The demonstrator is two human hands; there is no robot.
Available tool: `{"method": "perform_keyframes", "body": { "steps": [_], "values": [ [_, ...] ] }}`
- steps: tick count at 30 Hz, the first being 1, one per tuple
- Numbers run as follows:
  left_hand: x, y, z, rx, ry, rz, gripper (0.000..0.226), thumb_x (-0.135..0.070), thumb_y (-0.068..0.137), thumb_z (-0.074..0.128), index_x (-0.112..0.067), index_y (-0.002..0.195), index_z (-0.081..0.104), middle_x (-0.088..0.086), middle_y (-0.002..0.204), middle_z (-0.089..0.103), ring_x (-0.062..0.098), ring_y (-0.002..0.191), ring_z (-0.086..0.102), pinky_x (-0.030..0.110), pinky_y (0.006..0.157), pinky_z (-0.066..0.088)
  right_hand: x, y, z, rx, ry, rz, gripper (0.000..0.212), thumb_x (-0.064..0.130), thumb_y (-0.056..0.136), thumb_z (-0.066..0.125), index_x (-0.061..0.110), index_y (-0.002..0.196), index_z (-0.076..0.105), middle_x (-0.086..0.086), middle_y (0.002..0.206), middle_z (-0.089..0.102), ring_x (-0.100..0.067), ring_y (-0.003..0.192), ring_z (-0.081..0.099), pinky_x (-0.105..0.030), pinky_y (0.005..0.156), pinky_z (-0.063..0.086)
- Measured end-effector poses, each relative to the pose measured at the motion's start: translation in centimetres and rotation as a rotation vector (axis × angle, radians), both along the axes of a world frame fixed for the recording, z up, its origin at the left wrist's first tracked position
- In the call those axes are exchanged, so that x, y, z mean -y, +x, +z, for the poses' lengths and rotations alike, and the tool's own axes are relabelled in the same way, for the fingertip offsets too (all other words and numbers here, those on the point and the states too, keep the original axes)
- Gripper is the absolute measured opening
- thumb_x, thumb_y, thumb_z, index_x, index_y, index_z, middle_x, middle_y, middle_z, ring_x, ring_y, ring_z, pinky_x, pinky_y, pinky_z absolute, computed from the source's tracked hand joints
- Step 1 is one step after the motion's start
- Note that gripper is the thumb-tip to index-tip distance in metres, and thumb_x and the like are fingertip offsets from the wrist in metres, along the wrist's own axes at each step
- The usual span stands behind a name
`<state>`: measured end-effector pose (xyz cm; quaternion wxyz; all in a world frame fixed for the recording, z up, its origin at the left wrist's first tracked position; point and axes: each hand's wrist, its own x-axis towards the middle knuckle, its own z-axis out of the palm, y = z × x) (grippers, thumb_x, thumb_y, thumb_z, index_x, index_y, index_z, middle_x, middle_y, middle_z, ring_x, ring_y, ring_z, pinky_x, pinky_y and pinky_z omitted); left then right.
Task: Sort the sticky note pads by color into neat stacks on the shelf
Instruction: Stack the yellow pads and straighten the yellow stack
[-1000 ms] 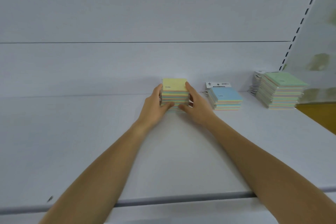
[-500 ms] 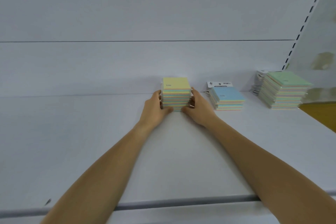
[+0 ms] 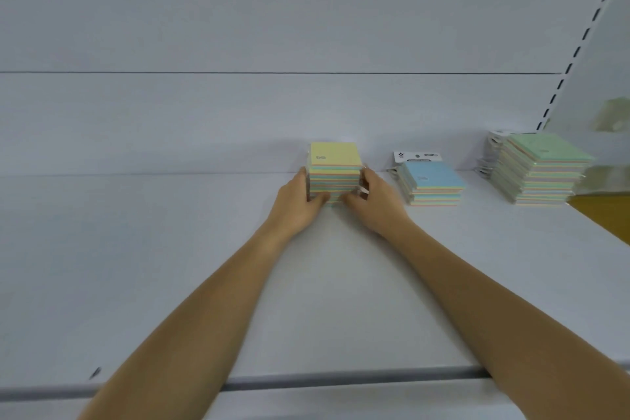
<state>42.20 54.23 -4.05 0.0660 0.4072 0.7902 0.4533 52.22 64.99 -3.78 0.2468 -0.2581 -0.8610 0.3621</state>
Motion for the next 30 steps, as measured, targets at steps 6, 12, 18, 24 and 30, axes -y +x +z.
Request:
{"method": "perform_keyframes", "body": {
  "steps": [6,12,18,24,30],
  "values": [
    [-0.18,-0.02,0.20,-0.110,0.138,0.031,0.034,-0.019,0.095,0.046,-0.010,0.128,0.046,0.006,0.112,0.066,0.022,0.107,0.061,0.018,0.077,0.041,0.48,0.27,0.80,-0.147,0.003,-0.033,0.025,0.011,0.095,0.044,0.007,0.118,0.052,0.000,0.094,0.058,-0.017,0.093,0.057,-0.003,0.062,0.037],
    [-0.18,-0.14,0.34,-0.140,0.218,0.066,0.026,-0.016,0.090,0.055,-0.007,0.114,0.058,-0.005,0.096,0.063,0.007,0.088,0.056,-0.006,0.069,0.034,0.43,0.36,0.86,-0.160,0.015,-0.057,0.036,0.010,0.096,0.044,0.002,0.131,0.047,-0.018,0.123,0.061,-0.029,0.116,0.057,-0.017,0.081,0.036],
    [-0.18,-0.03,0.54,-0.046,0.274,0.117,0.038,-0.014,0.086,0.062,-0.006,0.123,0.058,0.006,0.117,0.066,0.004,0.101,0.056,-0.006,0.075,0.036,0.14,-0.06,0.48,-0.192,-0.049,-0.106,0.042,0.015,0.095,0.048,0.008,0.135,0.045,-0.010,0.128,0.060,-0.019,0.118,0.056,-0.002,0.075,0.028],
    [0.17,0.03,0.22,0.021,0.193,0.026,0.022,-0.014,0.080,0.068,-0.028,0.092,0.057,-0.001,0.104,0.069,0.008,0.092,0.063,0.000,0.067,0.043,0.26,0.13,0.41,-0.128,-0.042,-0.044,0.033,0.009,0.089,0.051,0.013,0.122,0.052,0.001,0.102,0.061,-0.013,0.098,0.058,-0.003,0.061,0.038],
    [-0.13,-0.23,-0.02,0.005,0.169,0.076,0.040,-0.004,0.079,0.067,-0.006,0.118,0.061,0.008,0.113,0.069,0.018,0.103,0.065,-0.008,0.069,0.041,-0.26,0.25,0.42,-0.122,-0.071,-0.028,0.030,-0.002,0.085,0.052,0.000,0.114,0.057,-0.009,0.113,0.068,-0.020,0.106,0.064,-0.023,0.091,0.044]
  ]
}}
